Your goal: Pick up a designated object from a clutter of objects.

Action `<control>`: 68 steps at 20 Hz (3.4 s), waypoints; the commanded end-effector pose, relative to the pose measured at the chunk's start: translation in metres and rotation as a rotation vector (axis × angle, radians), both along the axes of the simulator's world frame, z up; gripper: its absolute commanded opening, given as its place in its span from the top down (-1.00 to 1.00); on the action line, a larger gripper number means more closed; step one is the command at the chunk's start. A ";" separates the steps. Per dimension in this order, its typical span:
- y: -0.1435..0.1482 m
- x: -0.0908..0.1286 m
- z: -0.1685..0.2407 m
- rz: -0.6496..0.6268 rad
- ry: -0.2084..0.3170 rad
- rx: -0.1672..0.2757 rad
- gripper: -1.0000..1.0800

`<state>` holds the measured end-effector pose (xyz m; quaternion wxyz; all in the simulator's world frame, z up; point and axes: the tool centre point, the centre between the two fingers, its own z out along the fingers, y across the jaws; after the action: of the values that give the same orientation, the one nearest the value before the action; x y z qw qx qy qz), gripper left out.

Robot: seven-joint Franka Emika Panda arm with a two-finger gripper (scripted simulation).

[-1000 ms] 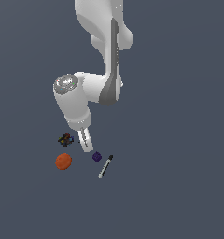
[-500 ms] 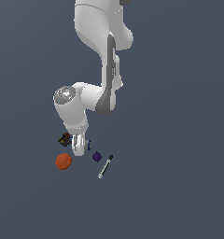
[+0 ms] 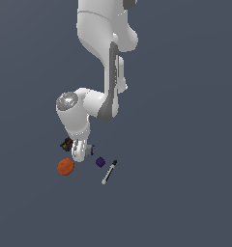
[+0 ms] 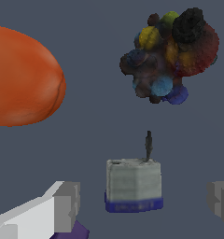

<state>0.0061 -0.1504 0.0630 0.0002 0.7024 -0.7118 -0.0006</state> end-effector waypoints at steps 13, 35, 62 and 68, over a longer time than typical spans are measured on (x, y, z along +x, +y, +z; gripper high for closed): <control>0.000 -0.001 -0.044 -0.005 -0.001 0.000 -0.92; 0.000 -0.001 -0.041 -0.006 -0.002 0.000 1.00; -0.006 -0.024 0.202 -0.009 0.000 -0.002 1.00; -0.007 -0.028 0.265 -0.009 0.000 -0.003 1.00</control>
<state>-0.0199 -0.1572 0.3125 0.0005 0.6992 -0.7149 0.0007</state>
